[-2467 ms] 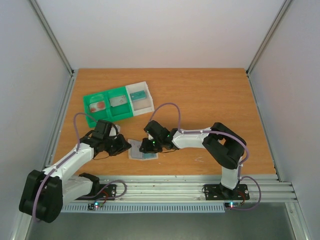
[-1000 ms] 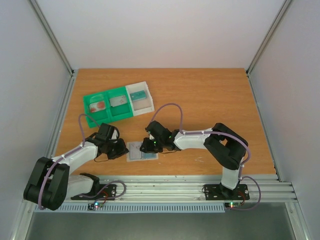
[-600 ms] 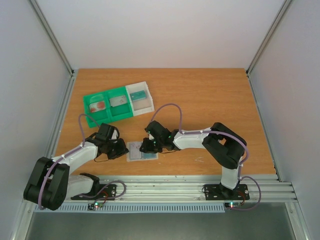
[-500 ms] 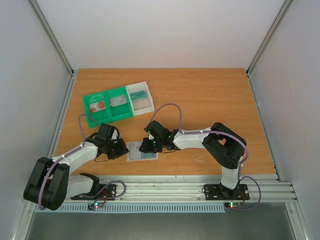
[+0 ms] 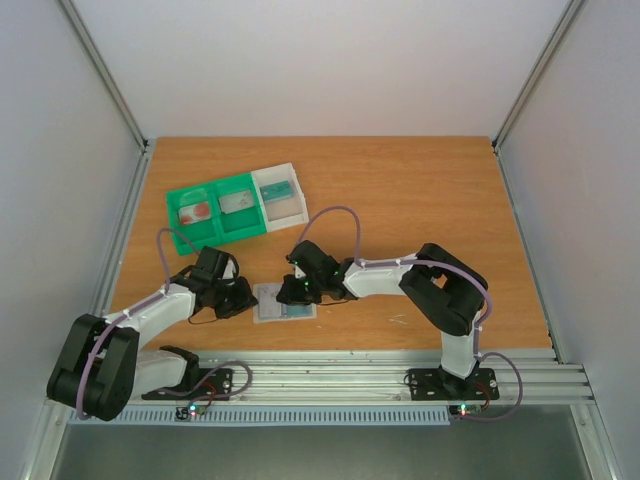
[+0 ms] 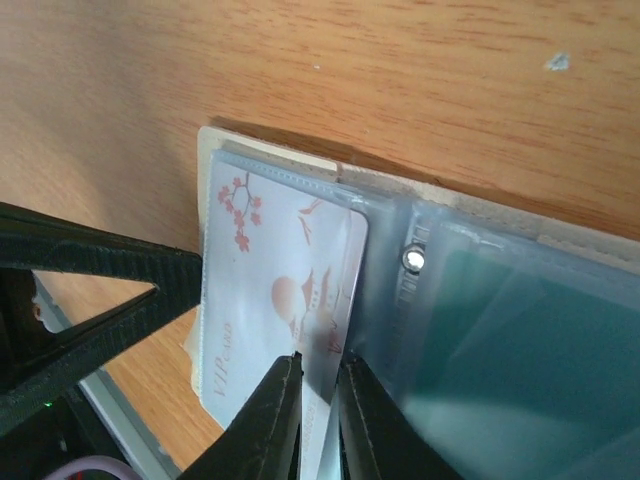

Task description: Take the credit cards out of the card holder

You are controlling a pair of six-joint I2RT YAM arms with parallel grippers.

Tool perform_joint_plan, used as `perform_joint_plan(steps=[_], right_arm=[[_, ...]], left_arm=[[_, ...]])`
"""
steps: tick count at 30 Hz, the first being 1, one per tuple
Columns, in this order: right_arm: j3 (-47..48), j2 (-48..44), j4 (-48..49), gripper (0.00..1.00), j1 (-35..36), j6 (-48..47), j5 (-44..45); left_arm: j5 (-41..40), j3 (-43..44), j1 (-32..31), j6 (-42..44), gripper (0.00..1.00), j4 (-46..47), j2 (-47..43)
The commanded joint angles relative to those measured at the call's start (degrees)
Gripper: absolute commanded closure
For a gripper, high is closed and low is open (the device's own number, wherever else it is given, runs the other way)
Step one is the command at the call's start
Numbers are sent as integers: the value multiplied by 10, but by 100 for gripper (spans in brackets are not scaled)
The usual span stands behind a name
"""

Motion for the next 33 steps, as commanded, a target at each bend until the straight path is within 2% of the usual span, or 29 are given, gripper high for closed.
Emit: perform_joint_plan(steps=[1, 4, 14, 27, 33], right_arm=[[-19, -3, 58, 92, 1, 2, -15], [-36, -15, 78, 99, 0, 7, -11], [-87, -54, 115, 99, -23, 13, -2], [-122, -65, 152, 99, -61, 22, -54], [-103, -65, 96, 99, -84, 9, -96]], left_arm=[[-19, -19, -4, 0, 93, 22, 13], [-28, -22, -4, 0, 93, 21, 16], [-38, -12, -3, 4, 92, 20, 42], [-45, -16, -5, 4, 92, 30, 62], [-46, -16, -8, 3, 92, 31, 56]])
